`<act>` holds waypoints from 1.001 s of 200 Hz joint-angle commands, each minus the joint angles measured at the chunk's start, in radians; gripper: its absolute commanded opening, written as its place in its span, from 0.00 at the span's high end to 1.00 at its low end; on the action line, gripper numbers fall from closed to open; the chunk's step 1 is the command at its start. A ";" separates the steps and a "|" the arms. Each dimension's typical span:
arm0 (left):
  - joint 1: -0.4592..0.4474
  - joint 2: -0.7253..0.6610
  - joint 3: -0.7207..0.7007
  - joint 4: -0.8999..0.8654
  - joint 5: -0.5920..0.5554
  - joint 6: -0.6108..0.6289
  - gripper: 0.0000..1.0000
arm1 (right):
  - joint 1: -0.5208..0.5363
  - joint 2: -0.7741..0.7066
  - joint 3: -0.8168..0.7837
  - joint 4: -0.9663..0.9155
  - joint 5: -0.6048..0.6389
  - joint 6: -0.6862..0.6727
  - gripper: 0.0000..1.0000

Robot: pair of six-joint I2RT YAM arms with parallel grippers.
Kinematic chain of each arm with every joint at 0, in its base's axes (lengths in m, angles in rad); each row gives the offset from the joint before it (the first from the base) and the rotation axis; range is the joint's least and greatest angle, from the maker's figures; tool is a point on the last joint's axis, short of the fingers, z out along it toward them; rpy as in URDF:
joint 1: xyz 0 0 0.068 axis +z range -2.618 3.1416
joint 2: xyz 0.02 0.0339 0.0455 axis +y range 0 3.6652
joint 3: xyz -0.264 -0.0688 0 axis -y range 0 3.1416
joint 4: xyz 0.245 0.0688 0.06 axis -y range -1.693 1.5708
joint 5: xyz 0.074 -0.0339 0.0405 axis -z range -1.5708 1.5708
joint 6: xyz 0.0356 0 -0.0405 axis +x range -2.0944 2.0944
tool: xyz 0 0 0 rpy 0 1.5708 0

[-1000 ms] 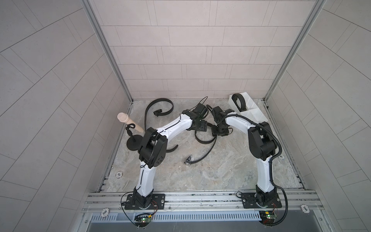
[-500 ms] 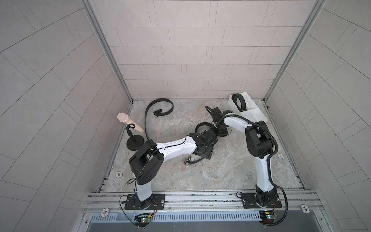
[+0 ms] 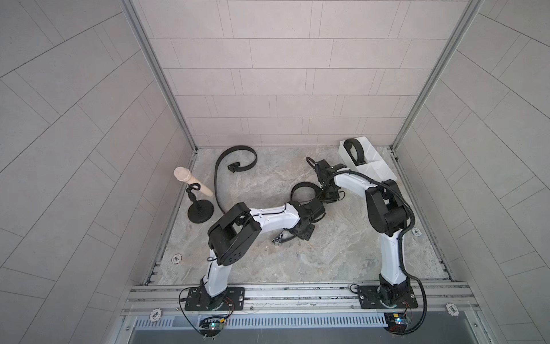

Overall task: Place the belts into the storage roll
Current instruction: Roll the belt at the center of the board.

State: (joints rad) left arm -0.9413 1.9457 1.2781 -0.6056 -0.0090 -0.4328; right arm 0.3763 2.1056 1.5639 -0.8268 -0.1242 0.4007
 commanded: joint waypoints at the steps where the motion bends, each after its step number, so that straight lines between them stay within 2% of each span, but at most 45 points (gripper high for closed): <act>1: 0.075 -0.040 -0.077 -0.044 -0.052 -0.024 0.96 | -0.033 0.005 -0.104 -0.068 0.030 -0.038 0.61; 7: 0.099 -0.050 -0.094 -0.044 -0.057 -0.025 1.00 | -0.042 -0.002 -0.120 -0.069 0.035 -0.043 0.64; 34: 0.191 -0.070 -0.136 -0.071 -0.093 -0.006 1.00 | -0.057 -0.016 -0.128 -0.088 0.068 -0.055 0.75; 52: 0.244 -0.098 -0.174 -0.065 -0.098 -0.008 1.00 | -0.063 -0.004 -0.110 -0.118 0.080 -0.069 0.78; 114: 0.363 -0.139 -0.251 -0.038 -0.098 -0.015 1.00 | -0.079 0.028 -0.076 -0.200 0.167 -0.129 0.78; 200: 0.432 -0.159 -0.354 0.018 -0.077 -0.039 1.00 | -0.153 0.025 -0.065 -0.278 0.279 -0.189 0.76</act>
State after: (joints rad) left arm -0.5690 1.7550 1.0012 -0.4473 0.0349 -0.4366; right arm 0.2859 2.0869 1.5356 -0.9710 -0.0433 0.2756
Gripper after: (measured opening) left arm 0.065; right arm 0.235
